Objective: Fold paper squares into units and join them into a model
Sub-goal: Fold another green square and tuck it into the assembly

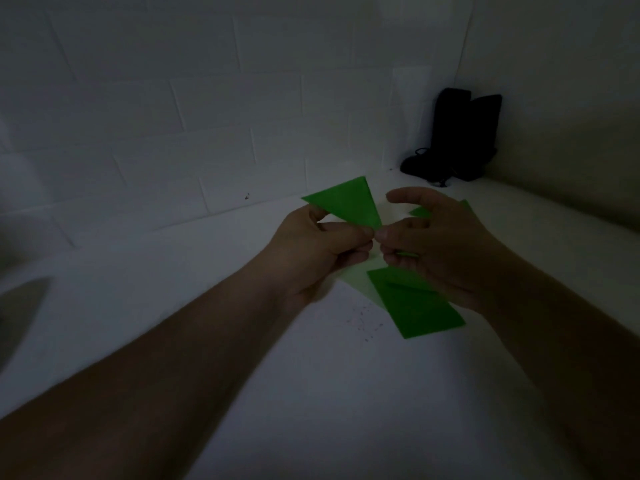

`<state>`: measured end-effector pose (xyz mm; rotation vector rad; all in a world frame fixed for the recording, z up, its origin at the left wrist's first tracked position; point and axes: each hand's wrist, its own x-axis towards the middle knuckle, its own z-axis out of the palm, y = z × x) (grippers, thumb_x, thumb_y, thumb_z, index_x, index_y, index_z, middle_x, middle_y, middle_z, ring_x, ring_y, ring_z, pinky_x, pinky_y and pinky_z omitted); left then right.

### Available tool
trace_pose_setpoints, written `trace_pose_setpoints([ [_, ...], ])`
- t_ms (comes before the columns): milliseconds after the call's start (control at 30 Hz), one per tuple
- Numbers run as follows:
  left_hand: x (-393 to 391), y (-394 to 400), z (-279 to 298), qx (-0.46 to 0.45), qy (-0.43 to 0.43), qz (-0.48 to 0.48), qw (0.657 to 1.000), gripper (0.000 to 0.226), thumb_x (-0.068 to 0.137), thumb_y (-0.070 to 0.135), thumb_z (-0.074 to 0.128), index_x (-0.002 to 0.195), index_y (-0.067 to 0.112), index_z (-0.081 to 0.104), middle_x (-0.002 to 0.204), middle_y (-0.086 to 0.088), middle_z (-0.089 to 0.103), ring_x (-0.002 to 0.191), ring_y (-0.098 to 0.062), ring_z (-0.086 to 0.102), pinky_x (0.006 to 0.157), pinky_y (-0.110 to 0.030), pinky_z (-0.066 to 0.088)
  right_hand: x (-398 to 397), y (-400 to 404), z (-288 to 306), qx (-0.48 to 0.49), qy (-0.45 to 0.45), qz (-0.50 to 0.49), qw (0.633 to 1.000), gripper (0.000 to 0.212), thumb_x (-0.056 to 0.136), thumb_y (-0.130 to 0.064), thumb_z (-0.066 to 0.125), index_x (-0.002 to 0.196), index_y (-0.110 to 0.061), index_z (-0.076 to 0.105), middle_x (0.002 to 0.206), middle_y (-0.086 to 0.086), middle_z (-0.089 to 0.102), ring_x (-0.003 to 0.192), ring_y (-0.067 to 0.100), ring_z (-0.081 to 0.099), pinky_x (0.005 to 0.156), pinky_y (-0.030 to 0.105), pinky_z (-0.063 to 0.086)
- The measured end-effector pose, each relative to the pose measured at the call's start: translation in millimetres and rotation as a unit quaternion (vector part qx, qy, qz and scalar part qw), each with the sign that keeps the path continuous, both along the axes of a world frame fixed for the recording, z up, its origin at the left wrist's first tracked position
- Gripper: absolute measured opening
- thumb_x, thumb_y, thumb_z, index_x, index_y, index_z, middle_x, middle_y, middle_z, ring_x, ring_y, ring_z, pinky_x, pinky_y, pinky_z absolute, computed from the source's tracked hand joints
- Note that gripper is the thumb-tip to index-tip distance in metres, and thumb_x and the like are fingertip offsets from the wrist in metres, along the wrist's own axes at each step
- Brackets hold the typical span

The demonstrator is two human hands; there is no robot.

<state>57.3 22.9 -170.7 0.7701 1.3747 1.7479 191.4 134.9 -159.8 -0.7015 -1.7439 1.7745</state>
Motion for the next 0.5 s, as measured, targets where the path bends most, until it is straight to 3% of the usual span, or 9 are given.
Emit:
trace_pose_setpoints([
  [100,-1.7,-0.8,1.7,-0.009,0.007,0.010,1.000,0.022,0.084,-0.009,0.074,0.083,0.010,0.063,0.073,-0.011,0.073,0.069,-0.018,0.070,0.074,-0.030,0.062,-0.5,-0.5,0.6,0.010,-0.005,0.003,1.000,0.053,0.084,0.002,0.075,0.129,-0.019,0.058,0.084,0.012,0.075,0.081,0.023,0.074,0.079,0.036,0.062],
  [167,-3.9,-0.5,1.1,-0.017,0.006,-0.003,1.000,0.014,0.084,-0.006,0.076,0.092,0.002,0.067,0.075,-0.011,0.073,0.070,-0.017,0.071,0.070,-0.028,0.061,-0.7,-0.5,0.6,0.010,-0.007,0.009,1.000,0.052,0.084,0.002,0.074,0.130,-0.018,0.059,0.086,0.014,0.074,0.083,0.026,0.073,0.082,0.039,0.062],
  [233,-4.2,-0.2,0.7,-0.020,0.000,-0.008,1.000,0.023,0.084,-0.005,0.076,0.105,-0.003,0.067,0.081,-0.014,0.073,0.072,-0.017,0.072,0.069,-0.026,0.059,-0.5,0.1,0.4,0.005,-0.005,0.017,1.000,0.050,0.084,0.003,0.073,0.128,-0.017,0.060,0.080,0.012,0.074,0.080,0.024,0.071,0.084,0.041,0.062],
  [333,-4.1,0.3,1.3,-0.011,-0.008,0.008,1.000,0.013,0.086,-0.006,0.073,0.092,0.005,0.072,0.076,-0.008,0.073,0.070,-0.015,0.069,0.068,-0.024,0.059,0.2,1.4,0.5,-0.001,-0.003,0.027,1.000,0.048,0.085,0.005,0.072,0.126,-0.017,0.062,0.075,0.009,0.073,0.077,0.022,0.069,0.084,0.040,0.062],
  [500,-6.2,-0.4,1.7,-0.005,-0.014,0.008,1.000,0.014,0.086,-0.003,0.074,0.095,0.008,0.074,0.072,-0.003,0.070,0.065,-0.010,0.066,0.067,-0.022,0.058,0.9,4.3,-1.9,-0.001,-0.003,0.044,0.999,0.050,0.084,0.010,0.069,0.125,-0.018,0.062,0.078,0.011,0.068,0.077,0.025,0.064,0.085,0.042,0.058],
])
